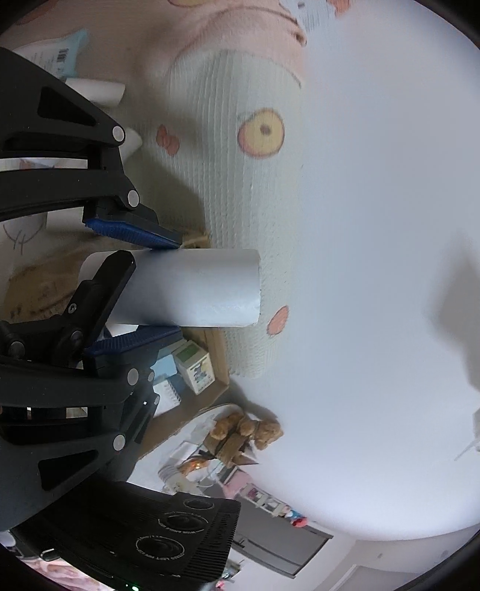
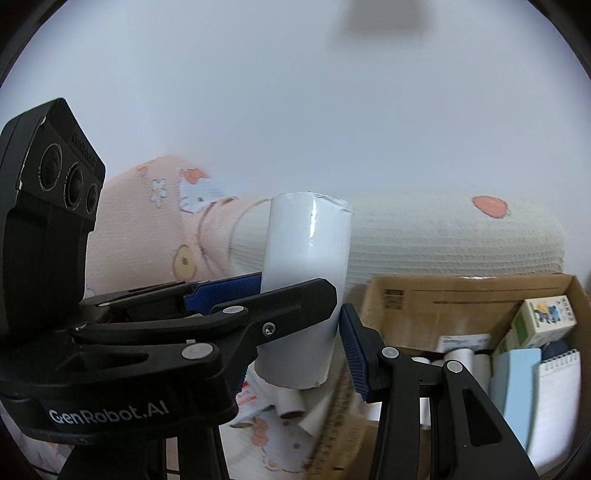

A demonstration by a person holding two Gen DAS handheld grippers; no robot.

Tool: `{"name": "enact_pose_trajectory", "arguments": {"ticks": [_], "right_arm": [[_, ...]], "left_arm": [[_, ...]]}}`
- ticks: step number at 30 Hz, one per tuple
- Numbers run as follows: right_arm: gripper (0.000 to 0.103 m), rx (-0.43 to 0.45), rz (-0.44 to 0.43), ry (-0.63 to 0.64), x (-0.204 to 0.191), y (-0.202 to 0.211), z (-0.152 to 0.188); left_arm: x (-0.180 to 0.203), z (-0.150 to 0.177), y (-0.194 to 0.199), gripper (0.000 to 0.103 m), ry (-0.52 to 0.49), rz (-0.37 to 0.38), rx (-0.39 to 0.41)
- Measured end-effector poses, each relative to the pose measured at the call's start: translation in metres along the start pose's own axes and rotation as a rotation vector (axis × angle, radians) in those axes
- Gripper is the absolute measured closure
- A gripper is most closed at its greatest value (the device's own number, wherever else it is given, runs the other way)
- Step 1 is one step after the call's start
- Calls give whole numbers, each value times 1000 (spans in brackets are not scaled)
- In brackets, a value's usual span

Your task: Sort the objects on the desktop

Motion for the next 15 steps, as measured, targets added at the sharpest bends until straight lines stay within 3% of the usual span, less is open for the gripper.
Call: {"name": "enact_pose_trajectory", "arguments": {"ticks": [8, 15], "right_arm": [[60, -55, 86, 35, 43, 3, 8], [60, -78, 115, -7, 77, 7, 8]], "left_arm": [[29, 1, -40, 56, -42, 50, -97], [48, -2, -74, 56, -42, 84, -164]]}}
Point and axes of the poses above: each gripper's, at about its wrist camera, not at the fingertips, and y roughly against the way its jaws point, x to its right, z to its underside, the point moved 6 cm from there along -y, roughly the way its jaws point, and after that the axes turned 4 degrees about z, right-handed, at the moved point
